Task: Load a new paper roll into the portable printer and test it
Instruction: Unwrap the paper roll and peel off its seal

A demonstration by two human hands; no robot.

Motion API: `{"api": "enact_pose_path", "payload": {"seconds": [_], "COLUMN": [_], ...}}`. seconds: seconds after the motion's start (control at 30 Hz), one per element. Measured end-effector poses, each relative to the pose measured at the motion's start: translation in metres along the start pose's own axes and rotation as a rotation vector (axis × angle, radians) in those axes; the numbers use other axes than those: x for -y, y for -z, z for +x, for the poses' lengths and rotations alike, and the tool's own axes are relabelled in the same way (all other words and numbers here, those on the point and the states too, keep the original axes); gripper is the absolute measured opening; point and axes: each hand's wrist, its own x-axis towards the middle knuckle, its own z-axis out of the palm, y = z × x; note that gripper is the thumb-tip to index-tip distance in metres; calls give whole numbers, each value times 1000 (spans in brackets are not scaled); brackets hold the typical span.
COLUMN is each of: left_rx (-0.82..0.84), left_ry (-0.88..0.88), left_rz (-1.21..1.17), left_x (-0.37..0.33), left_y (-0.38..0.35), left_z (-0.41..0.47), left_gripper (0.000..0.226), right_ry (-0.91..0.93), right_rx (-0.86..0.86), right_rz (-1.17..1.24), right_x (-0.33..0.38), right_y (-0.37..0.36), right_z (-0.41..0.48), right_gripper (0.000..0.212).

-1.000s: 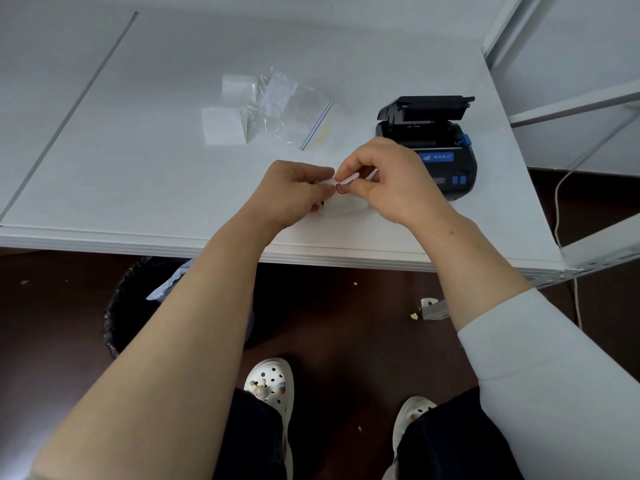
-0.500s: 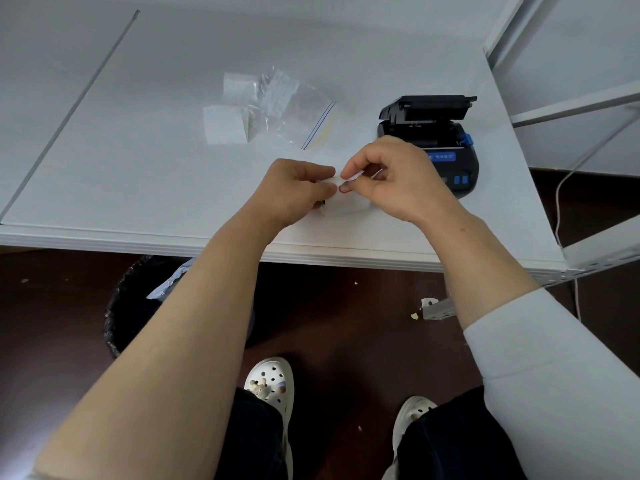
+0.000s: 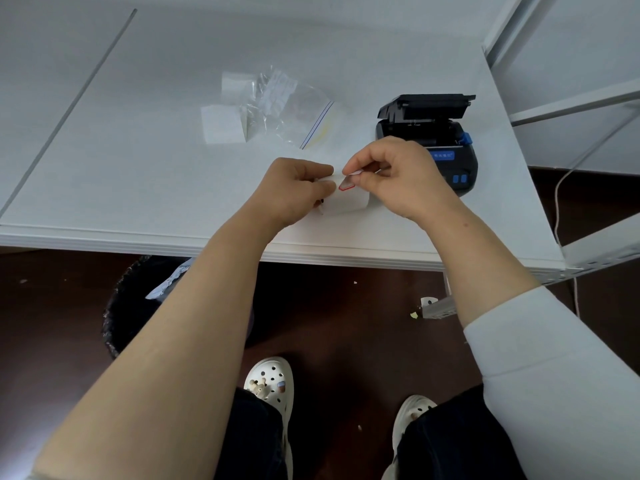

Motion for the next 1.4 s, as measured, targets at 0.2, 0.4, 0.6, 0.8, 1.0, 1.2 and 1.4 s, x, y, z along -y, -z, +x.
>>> {"api": "enact_pose_path", "payload": {"seconds": [0.2, 0.4, 0.6, 0.8, 1.0, 1.2, 1.4], "left_rx": [37, -16, -44, -83, -201, -58, 28], "left_ry": [-25, -29, -68, -86, -128, -92, -214], "left_rz": [53, -18, -58, -35, -23, -11, 229], "left_x": [0, 3, 6, 7, 10, 6, 9], "left_y": [-4, 0, -8, -15, -14, -10, -11], "left_z": [-4, 0, 3, 6, 6, -5, -11], "left_gripper": [49, 48, 48, 46, 24, 36, 63], "right_ry": [0, -79, -136, -103, -176, -265, -276], "right_rx": [-22, 2, -12, -30, -1, -13, 54], "right_rz": [24, 65, 22, -41, 27, 158, 259], "right_x": [-3, 1, 1, -3, -3, -2, 1], "right_y": [-2, -2, -2, -10, -12, -7, -5], "right_z": [3, 2, 5, 5, 3, 2, -6], "right_gripper": [11, 9, 8, 9, 4, 16, 16]}}
